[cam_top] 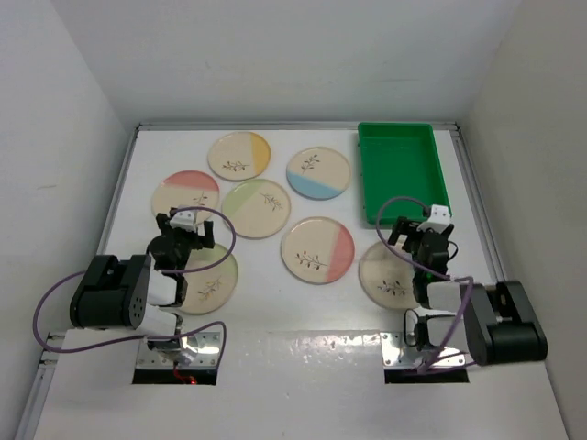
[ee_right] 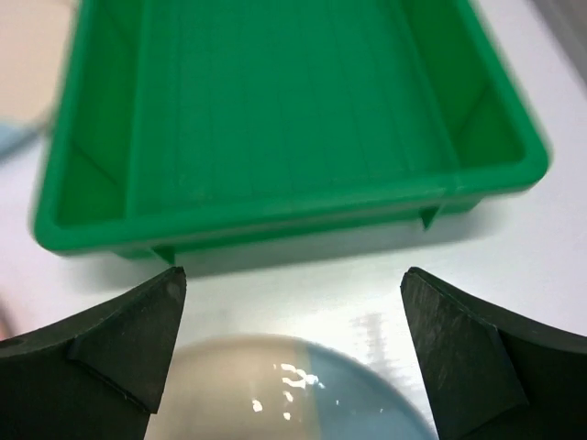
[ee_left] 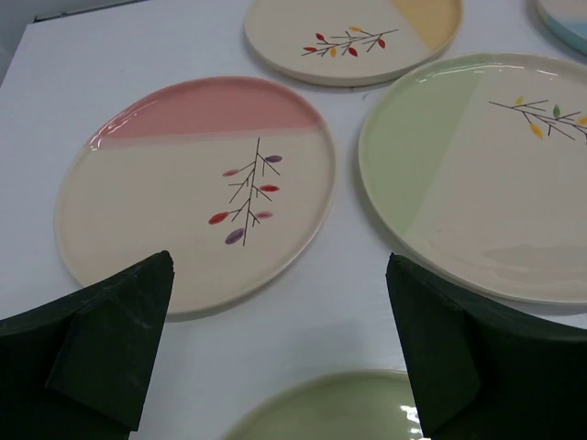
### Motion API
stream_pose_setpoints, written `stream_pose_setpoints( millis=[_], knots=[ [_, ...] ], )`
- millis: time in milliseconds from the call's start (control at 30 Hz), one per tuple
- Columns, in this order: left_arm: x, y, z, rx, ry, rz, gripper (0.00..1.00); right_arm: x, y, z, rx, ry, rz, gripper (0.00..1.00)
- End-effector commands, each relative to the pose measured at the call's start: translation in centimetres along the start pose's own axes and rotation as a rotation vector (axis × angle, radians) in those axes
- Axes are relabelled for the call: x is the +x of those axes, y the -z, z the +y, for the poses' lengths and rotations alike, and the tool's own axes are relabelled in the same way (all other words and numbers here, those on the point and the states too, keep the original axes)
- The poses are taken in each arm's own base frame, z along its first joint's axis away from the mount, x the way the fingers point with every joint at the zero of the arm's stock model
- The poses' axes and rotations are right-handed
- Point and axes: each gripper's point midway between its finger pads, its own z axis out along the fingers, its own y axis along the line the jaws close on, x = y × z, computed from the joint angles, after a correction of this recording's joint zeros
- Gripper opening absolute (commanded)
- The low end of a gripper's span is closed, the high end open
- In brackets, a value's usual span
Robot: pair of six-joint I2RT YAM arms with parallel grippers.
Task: Place the plates into the plastic bin on the countertop
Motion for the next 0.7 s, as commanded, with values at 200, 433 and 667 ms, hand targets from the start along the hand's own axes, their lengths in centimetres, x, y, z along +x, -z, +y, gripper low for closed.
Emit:
stream_pose_setpoints(
  millis=[200,433,667],
  knots=[
    [-7.8,-3.6,-2.0,0.246,-0.159,-0.012,1.0,-13.8,4.0,2.1,-0.082,0.269,-0.249,0.99],
    [-21.0,-10.3,-8.2,0.514,-0.376,0.066,1.0,-28.5,5.5,0.4,0.148,0.512,-0.212,0.99],
    [-13.6,-10.2,-19.1,1.007,-0.351,0.684,0.44,-28.7,1.7,10.3,-0.319,0.22,0.008,0.31]
  ],
)
